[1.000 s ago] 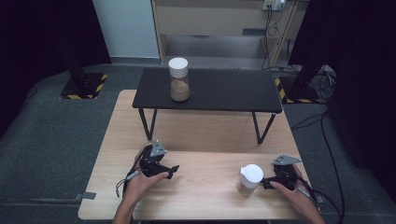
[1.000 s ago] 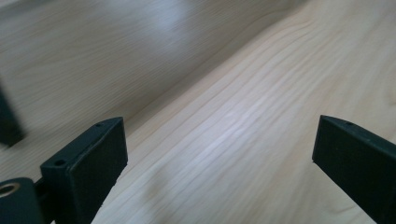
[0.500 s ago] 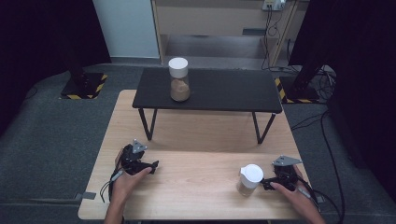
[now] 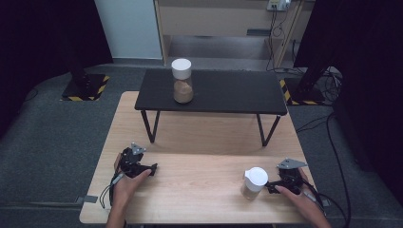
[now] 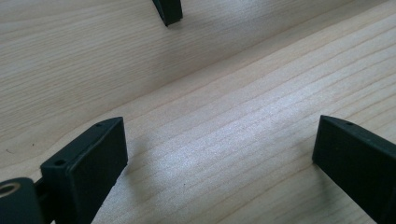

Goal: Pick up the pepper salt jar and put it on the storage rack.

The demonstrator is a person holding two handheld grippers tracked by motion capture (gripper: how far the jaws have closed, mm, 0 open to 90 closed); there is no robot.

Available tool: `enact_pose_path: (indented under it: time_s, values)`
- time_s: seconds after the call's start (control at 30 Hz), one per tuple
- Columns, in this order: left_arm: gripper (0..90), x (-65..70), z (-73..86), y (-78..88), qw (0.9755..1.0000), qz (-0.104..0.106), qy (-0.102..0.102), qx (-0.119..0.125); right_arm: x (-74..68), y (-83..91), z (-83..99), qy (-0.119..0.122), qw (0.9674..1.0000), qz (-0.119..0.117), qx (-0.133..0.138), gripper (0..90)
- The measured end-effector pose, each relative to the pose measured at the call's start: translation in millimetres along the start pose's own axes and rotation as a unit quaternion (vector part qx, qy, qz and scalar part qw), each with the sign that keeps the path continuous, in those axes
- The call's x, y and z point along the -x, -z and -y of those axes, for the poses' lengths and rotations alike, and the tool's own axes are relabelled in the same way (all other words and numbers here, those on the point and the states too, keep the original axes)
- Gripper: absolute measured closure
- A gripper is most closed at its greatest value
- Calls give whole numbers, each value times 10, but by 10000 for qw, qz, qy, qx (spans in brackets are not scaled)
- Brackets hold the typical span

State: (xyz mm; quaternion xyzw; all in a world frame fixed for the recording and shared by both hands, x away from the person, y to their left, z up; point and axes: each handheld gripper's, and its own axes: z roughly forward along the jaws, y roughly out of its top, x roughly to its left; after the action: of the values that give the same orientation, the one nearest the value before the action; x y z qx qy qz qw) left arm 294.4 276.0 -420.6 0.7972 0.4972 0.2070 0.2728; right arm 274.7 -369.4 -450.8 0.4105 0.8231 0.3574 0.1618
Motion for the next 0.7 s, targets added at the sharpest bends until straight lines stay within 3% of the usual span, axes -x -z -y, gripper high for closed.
enact_pose_path:
  time_s: [0.23,0.7]
  values:
    - [0,-34,17,-18,9998,51,203,-4,-3,1,1,-7,10000,4,1,16]
    - [0,-40,70,-28,9997,78,208,114,-5,1,1,-9,10000,7,0,16]
